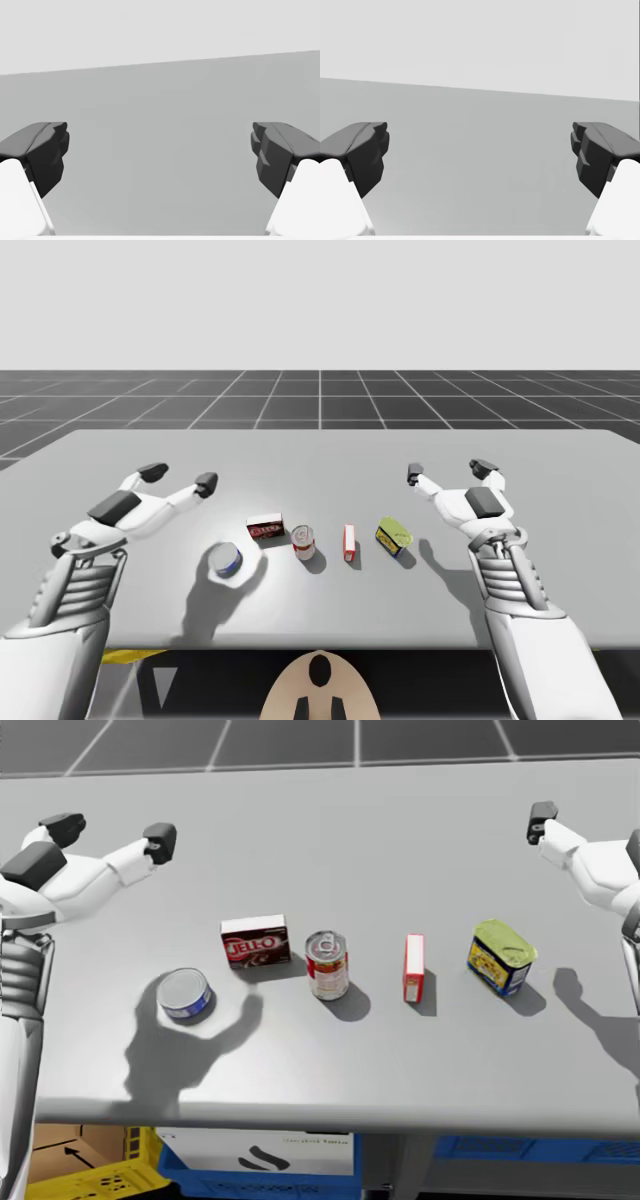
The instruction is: Lift the red soup can off the table.
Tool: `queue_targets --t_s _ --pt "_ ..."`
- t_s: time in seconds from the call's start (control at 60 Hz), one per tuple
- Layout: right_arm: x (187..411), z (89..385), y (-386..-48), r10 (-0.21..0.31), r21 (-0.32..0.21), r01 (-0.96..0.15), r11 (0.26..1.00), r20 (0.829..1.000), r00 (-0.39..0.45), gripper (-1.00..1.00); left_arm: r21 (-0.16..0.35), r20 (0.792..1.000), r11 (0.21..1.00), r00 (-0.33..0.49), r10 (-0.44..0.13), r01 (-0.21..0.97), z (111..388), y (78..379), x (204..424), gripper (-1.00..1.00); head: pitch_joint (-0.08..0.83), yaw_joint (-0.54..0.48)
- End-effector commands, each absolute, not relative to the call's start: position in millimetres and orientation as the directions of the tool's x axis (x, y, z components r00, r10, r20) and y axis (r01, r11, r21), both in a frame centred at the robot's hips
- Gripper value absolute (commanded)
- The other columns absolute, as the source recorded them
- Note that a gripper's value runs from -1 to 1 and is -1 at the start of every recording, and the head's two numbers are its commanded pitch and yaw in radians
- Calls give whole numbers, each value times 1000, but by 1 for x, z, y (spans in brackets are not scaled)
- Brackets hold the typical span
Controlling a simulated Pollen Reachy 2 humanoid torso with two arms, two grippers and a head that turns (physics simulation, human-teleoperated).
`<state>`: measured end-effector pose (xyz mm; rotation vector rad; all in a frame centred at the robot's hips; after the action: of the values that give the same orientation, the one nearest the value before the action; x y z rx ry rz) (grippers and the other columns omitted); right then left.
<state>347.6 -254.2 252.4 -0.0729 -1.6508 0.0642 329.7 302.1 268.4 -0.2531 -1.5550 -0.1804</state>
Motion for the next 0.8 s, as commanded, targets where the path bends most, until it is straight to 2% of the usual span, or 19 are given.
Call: queue_targets --t_s 0.017,0.05,0.117,0.3,0.383,0.517,0.567,0.8 --pt "348 251 -254 88 -87 14 996 993 -77 -1000 15 1000 933 11 -20 359 285 289 300 -1000 690 86" --pt "347 252 -254 89 -88 14 996 993 -80 -1000 34 998 917 28 -49 398 284 283 289 -1000 689 88" --pt "347 252 -254 93 -92 14 996 992 -84 -1000 32 994 880 77 -78 473 281 274 274 -1000 688 87" --pt "347 253 -254 88 -87 17 996 992 -89 -1000 -26 978 792 178 -104 610 267 258 245 -1000 686 87" --pt "347 255 -254 91 -90 19 996 991 -97 -1000 -45 966 760 223 -134 649 248 246 237 -1000 686 83" --pt "345 257 -254 95 -93 19 995 989 -110 -1000 -25 952 739 242 -189 674 222 230 238 -1000 683 76" --pt "345 258 -255 95 -93 19 995 989 -111 -1000 -41 945 728 264 -195 684 213 223 239 -1000 682 70" --pt "344 259 -256 97 -95 20 995 988 -119 -1000 -52 920 694 305 -246 718 193 189 254 -1000 685 64"
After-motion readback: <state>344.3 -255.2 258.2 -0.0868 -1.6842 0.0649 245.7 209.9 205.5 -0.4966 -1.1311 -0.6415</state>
